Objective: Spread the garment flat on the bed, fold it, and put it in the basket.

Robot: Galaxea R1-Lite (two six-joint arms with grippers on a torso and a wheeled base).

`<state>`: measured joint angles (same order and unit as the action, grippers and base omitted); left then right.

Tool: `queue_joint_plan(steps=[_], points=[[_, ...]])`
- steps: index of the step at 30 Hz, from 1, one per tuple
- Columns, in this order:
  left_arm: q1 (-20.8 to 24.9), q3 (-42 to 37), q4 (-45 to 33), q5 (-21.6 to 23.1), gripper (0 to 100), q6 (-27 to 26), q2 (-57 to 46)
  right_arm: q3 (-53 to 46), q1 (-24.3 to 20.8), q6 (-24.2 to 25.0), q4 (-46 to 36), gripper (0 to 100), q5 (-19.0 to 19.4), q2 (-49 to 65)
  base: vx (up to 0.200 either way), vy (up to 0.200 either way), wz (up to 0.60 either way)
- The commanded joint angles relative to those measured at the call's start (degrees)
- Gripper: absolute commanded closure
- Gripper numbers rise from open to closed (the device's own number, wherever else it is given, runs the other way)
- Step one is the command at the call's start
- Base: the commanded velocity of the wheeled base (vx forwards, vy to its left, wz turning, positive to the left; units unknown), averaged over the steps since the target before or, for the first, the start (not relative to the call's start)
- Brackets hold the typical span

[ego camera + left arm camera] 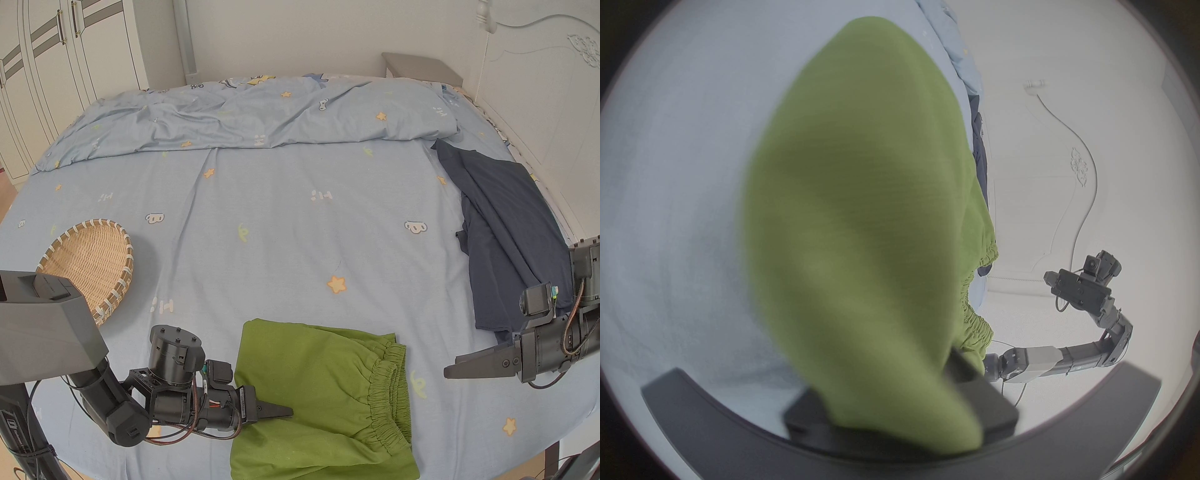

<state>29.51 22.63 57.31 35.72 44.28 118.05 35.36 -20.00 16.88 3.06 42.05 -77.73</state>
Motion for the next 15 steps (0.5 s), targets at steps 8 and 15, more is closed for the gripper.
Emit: queue_joint_plan(steps=[8, 15], points=[[-7.10, 8.58, -16.26, 0.84, 100, -4.11, -11.97, 11.48, 9.02, 2.80, -0.95, 0, 0.32, 0.21, 0.000, 0.000, 0.00], [-11.67, 33.45, -59.86, 1.02, 100, -17.56, -16.45, 15.00, 9.63, 4.12, -1.48, 0, 1.11, -1.64, 0.000, 0.000, 0.00]])
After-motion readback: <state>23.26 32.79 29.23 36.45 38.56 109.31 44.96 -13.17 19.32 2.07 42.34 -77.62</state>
